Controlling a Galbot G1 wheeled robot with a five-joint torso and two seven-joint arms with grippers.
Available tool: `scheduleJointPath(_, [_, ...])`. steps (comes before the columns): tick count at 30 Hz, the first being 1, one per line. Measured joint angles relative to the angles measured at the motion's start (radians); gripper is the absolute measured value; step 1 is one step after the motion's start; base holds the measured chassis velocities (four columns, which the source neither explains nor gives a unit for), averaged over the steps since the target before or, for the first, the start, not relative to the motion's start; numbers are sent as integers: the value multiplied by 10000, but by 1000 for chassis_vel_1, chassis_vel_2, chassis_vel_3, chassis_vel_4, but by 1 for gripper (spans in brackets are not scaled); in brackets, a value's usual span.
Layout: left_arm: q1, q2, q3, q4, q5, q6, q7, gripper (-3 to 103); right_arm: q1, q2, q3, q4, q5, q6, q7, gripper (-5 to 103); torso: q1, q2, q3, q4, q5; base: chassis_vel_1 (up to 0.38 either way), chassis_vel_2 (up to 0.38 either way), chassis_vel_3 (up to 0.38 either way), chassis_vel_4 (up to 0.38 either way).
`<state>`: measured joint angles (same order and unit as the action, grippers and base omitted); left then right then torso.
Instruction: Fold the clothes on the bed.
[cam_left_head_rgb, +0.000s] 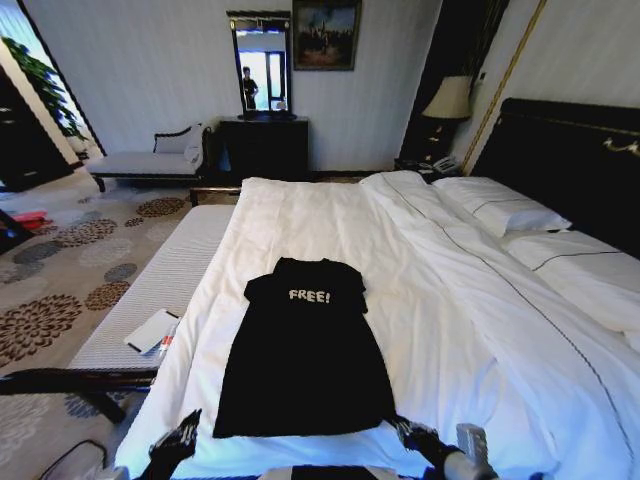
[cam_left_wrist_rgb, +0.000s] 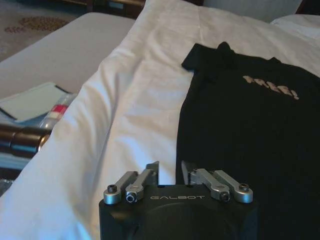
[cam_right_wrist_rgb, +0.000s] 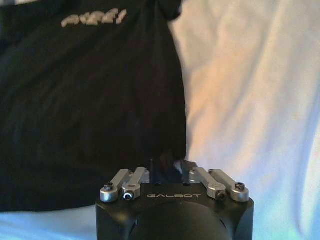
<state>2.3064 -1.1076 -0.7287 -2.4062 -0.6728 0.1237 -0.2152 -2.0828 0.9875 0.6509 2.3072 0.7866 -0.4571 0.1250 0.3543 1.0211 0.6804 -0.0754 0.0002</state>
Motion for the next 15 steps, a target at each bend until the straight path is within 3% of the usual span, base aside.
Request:
scheduleJointPath(1, [-7, -6, -16, -69, 11, 11, -30, 30, -19, -21, 102, 74, 99, 5, 0, 36, 0, 0, 0, 0, 0, 0, 0, 0, 0])
scheduleJointPath(2, [-50, -17, -84, -213, -28, 45, -105, 41, -22, -88, 363, 235, 348, 47, 2, 41, 0, 0, 0, -1, 0, 0, 0, 0, 0])
scheduleJointPath(4, [-102, -25, -117, -267, -68, 77, -150, 41, 44, -124, 466, 272, 476, 83, 5, 46, 0, 0, 0, -4, -1, 0, 0, 0, 0])
scheduleJointPath(6, [-360, -70, -131, -353, -131, 197, -325, 52, 551, -295, 778, 301, 1255, 163, 137, 57, -1, 0, 0, -3, -1, 0, 0, 0, 0])
scheduleJointPath(8, [-471, -87, -94, -383, -131, 245, -398, 57, 889, -412, 913, 292, 1739, 163, 239, 57, -1, 0, -1, -2, -2, 0, 0, 0, 0])
scheduleJointPath(10, [-764, -122, 159, -471, -21, 394, -538, 68, 2000, -889, 1215, 53, 3136, 165, 461, 68, 0, 0, 0, 0, 0, 0, 0, 0, 0])
scheduleJointPath(12, [-954, -128, 377, -488, 183, 461, -609, 74, 2847, -1331, 1232, -284, 3858, 172, 501, 79, 0, -1, 1, 0, 1, 0, 0, 0, 0])
scheduleJointPath(13, [-954, -128, 377, -488, 183, 461, -609, 74, 2847, -1331, 1232, -284, 3858, 172, 501, 79, 0, -1, 1, 0, 1, 0, 0, 0, 0])
scheduleJointPath(15, [-1314, -89, 742, -479, 661, 517, -717, 84, 4410, -2088, 788, -1081, 4429, 214, 511, 90, 1, -1, 1, 0, 4, 0, 0, 0, 0])
